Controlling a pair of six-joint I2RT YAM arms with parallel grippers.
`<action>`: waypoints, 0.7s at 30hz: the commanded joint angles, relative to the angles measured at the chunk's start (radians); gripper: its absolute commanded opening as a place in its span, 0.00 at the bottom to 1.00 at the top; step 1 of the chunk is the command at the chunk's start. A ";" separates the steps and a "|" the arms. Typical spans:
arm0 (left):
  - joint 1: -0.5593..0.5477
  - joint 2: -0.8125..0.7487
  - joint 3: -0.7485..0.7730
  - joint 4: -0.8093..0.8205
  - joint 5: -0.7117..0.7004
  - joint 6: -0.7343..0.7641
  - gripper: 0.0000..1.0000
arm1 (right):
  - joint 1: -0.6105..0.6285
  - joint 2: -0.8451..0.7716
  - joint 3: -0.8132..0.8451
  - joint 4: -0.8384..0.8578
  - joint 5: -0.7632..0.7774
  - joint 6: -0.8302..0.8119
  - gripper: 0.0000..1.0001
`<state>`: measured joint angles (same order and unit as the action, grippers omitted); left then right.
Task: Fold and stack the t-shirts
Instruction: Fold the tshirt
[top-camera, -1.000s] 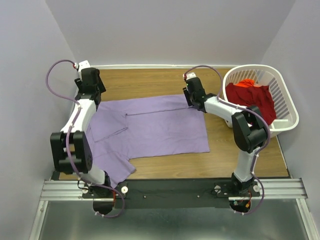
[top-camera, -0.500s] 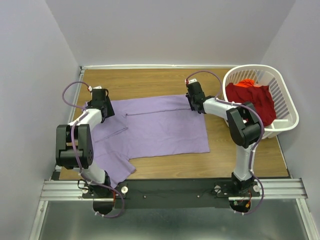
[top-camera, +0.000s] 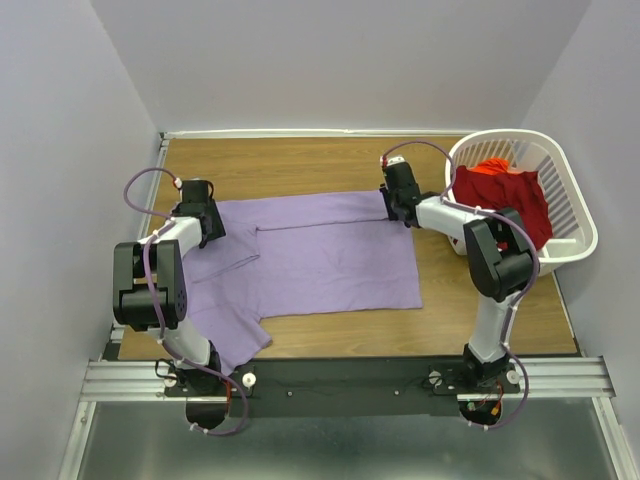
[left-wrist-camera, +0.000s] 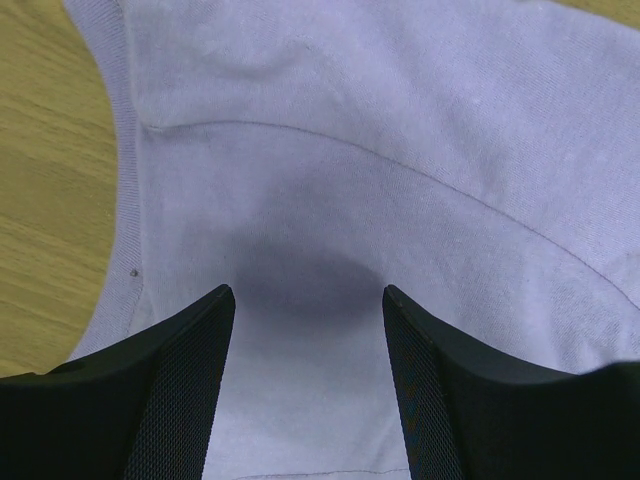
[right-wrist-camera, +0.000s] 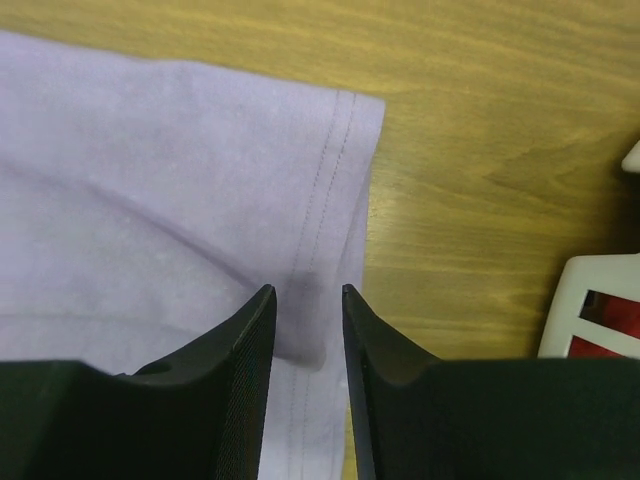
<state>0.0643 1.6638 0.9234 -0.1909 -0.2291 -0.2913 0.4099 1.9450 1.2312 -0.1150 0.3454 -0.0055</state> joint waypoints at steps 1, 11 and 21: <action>0.003 -0.022 -0.015 -0.007 -0.022 0.020 0.69 | -0.008 -0.069 0.020 -0.028 -0.065 0.044 0.40; 0.003 -0.027 -0.017 -0.012 -0.052 0.026 0.70 | -0.074 0.017 0.128 -0.028 -0.100 0.113 0.40; 0.002 -0.021 -0.017 -0.012 -0.044 0.026 0.70 | -0.131 0.132 0.198 -0.026 -0.204 0.153 0.39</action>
<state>0.0643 1.6588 0.9123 -0.1936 -0.2539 -0.2752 0.2874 2.0384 1.4021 -0.1253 0.2047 0.1116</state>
